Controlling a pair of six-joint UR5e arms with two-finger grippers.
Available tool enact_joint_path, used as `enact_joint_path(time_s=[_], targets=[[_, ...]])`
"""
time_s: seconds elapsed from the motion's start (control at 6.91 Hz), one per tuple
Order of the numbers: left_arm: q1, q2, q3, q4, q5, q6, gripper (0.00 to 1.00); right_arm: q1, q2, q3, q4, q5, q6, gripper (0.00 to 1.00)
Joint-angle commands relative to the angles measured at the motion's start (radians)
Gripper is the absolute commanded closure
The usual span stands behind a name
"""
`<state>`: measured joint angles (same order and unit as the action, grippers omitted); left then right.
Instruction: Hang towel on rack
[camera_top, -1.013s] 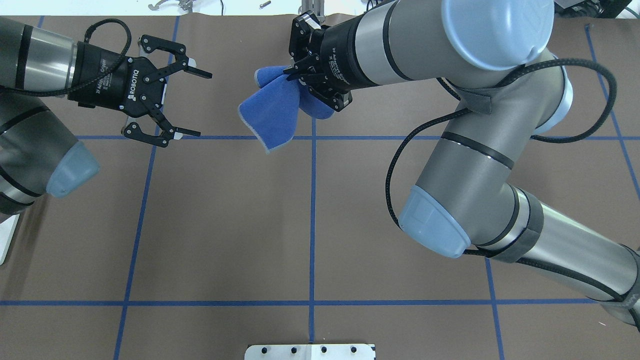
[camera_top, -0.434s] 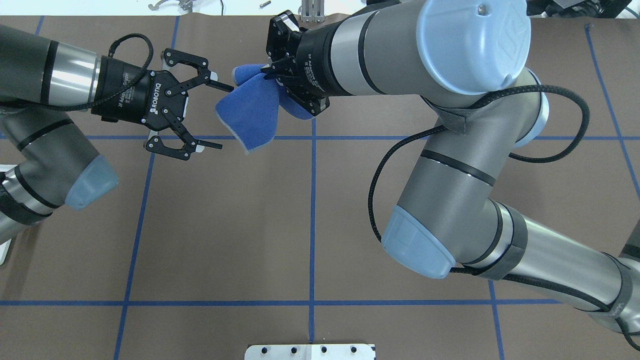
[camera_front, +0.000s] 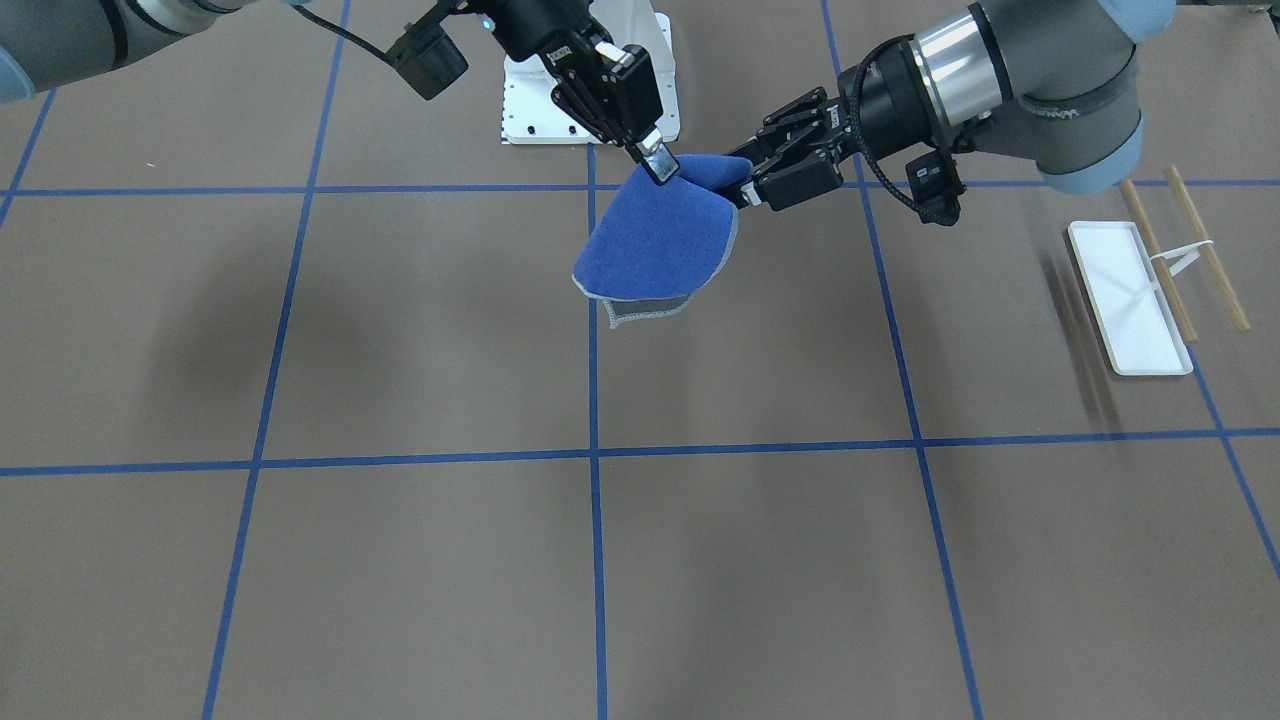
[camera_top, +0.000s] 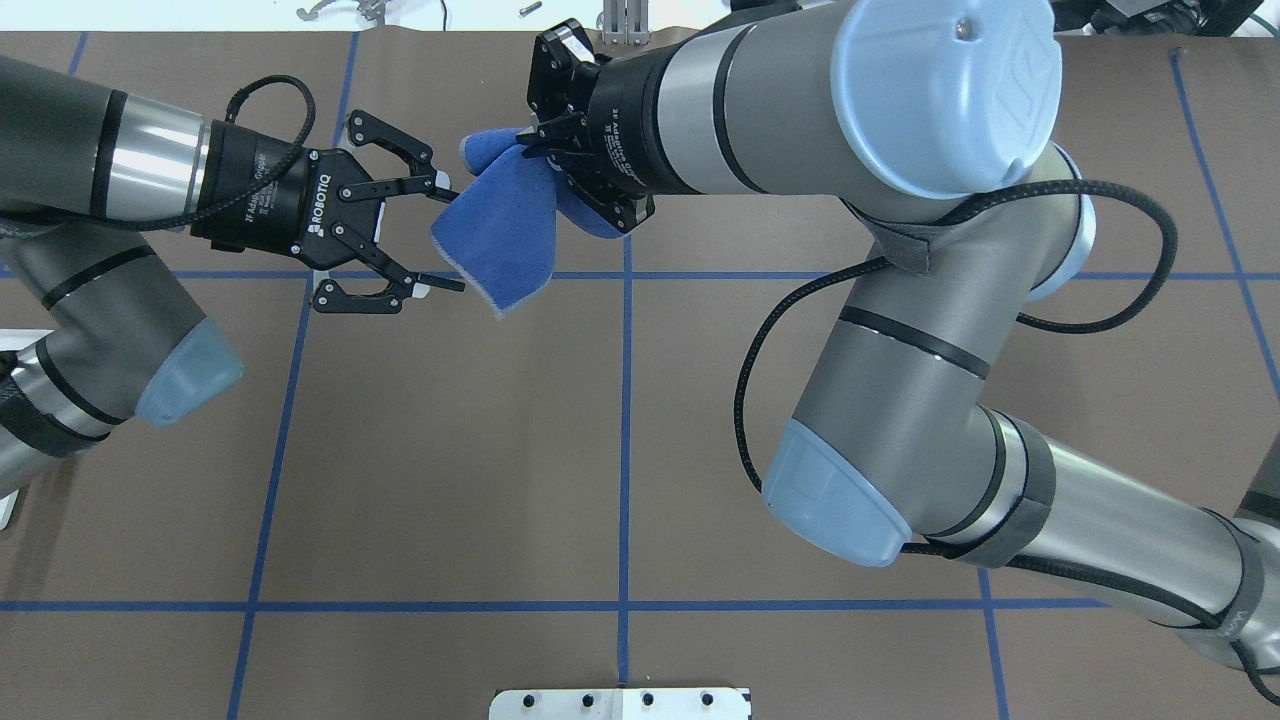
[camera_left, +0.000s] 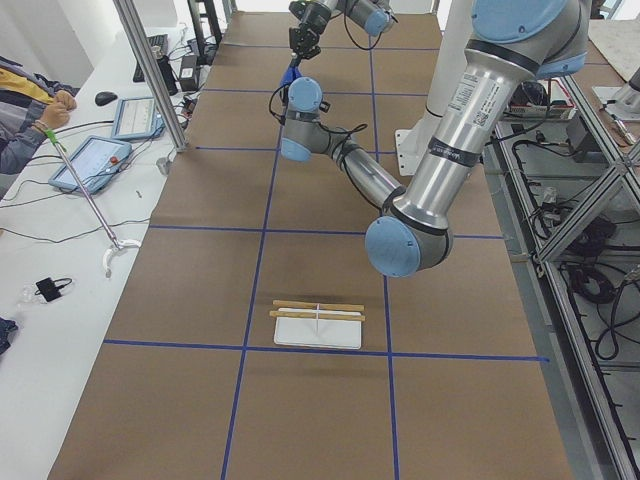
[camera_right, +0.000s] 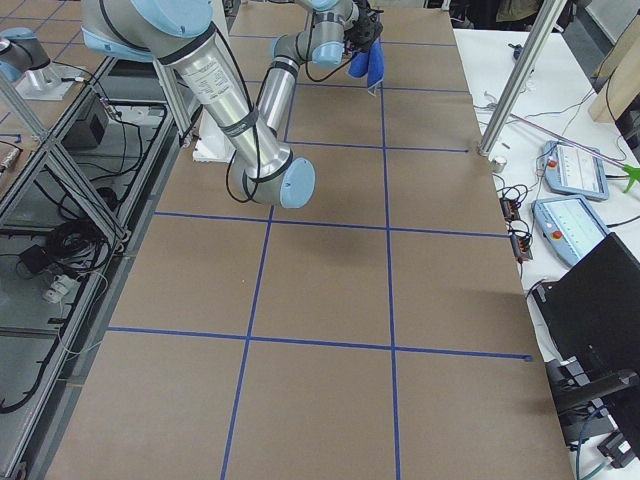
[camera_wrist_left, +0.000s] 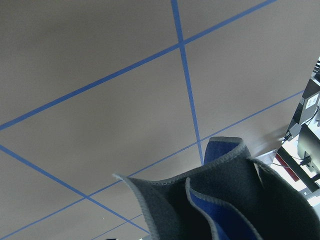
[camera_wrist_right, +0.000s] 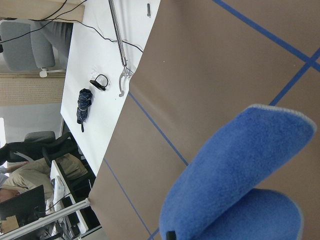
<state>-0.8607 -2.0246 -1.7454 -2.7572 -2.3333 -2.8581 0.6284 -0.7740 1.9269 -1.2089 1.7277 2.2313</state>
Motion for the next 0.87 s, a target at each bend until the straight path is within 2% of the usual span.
enact_joint_path(time_s=[0.0, 0.14, 0.58, 0.72], targets=[[0.000, 0.001, -0.002, -0.010, 0.018, -0.021, 0.82, -0.013, -0.007, 0.020, 0.002, 0.001, 0.002, 1.00], [-0.001, 0.003, -0.002, -0.027, 0.020, -0.030, 1.00, -0.021, -0.008, 0.021, 0.002, 0.000, 0.001, 1.00], [-0.001, 0.010, 0.004, -0.073, 0.041, -0.023, 1.00, -0.024, -0.043, 0.046, 0.017, 0.000, -0.005, 1.00], [-0.001, 0.012, 0.012, -0.097, 0.051, 0.029, 1.00, -0.024, -0.062, 0.047, 0.049, 0.001, -0.009, 0.58]])
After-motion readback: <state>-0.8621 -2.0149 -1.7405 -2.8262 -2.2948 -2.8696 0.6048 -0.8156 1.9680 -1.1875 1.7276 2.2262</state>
